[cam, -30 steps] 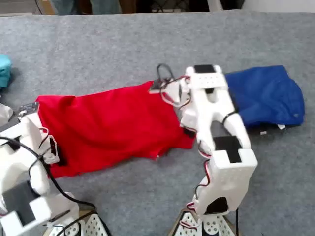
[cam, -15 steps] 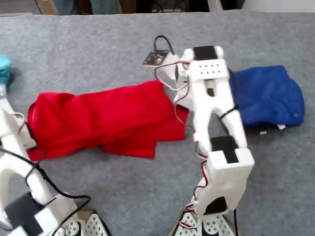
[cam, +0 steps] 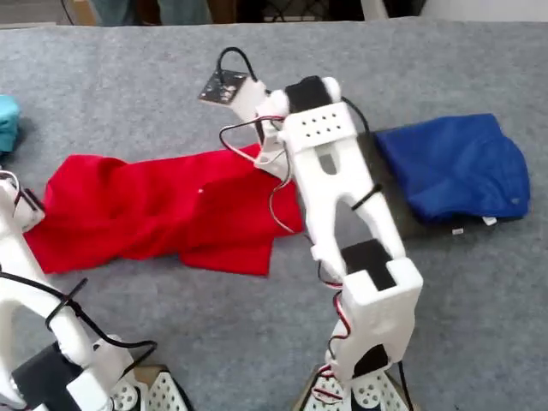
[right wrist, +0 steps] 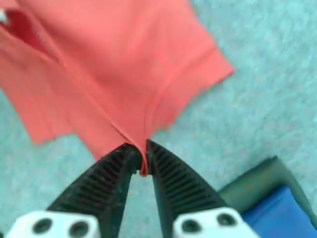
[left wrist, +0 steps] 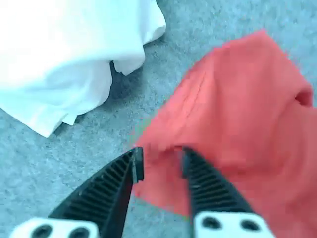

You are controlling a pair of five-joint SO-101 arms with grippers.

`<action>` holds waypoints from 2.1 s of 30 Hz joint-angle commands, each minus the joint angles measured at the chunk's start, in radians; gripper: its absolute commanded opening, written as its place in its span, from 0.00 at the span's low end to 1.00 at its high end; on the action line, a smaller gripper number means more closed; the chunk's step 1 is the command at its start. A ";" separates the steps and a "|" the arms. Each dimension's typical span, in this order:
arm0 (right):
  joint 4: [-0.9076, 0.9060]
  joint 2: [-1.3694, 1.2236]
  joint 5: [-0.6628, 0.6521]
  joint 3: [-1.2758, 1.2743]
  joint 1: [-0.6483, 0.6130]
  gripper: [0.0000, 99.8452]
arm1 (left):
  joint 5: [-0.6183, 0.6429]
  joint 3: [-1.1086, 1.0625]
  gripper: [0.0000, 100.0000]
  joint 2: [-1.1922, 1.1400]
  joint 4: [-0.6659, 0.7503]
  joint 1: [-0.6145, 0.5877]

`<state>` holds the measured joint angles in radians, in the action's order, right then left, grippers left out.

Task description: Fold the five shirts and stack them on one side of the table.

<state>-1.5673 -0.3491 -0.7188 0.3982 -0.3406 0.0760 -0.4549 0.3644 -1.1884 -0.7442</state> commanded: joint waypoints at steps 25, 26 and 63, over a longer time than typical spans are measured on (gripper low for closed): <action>0.011 -0.077 -0.058 -0.116 0.104 0.01 | -0.324 -0.206 0.20 0.035 -0.292 -0.286; 0.011 -0.087 -0.058 -0.116 0.104 0.01 | -0.339 -0.229 0.19 0.035 -0.265 -0.289; 0.009 -0.116 -0.054 -0.116 0.146 0.01 | 0.018 0.136 0.13 -0.428 0.247 0.108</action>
<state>-1.5535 -0.4718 -0.7679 0.2800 -0.2071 0.0744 -0.4887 -0.0499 -0.8677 -0.6398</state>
